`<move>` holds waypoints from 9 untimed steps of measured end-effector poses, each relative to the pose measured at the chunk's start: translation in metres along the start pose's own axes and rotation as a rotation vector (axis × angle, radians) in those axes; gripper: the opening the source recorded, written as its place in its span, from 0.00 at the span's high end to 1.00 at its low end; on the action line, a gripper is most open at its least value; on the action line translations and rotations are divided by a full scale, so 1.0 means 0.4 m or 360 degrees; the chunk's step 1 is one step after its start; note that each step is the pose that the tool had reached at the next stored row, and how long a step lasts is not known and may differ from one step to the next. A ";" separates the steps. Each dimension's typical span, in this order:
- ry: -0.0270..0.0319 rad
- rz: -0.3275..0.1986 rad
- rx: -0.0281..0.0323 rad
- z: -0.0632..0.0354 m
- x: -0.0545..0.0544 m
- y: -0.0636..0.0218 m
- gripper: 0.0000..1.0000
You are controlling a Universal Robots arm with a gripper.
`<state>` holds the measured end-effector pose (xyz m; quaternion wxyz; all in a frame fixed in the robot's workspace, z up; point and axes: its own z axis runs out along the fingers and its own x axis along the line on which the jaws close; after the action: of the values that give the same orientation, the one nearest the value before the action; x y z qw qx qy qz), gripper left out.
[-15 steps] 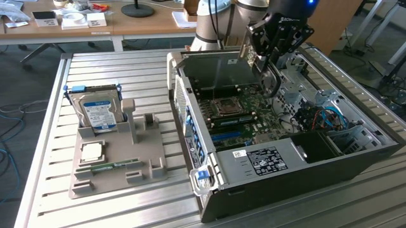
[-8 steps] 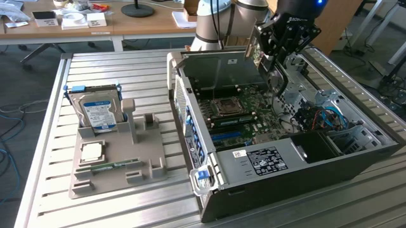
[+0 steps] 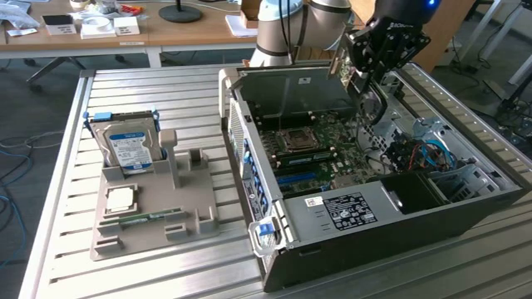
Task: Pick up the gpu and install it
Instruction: 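Pick up the gpu and move the gpu toward the slot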
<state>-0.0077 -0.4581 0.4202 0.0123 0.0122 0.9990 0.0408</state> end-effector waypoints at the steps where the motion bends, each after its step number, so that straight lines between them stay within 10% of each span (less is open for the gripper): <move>1: 0.00000 0.0000 0.00000 0.000 -0.005 0.000 0.73; 9: 0.00001 0.0000 -0.00011 0.001 -0.052 0.001 0.73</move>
<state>0.0130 -0.4580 0.4202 0.0123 0.0121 0.9990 0.0412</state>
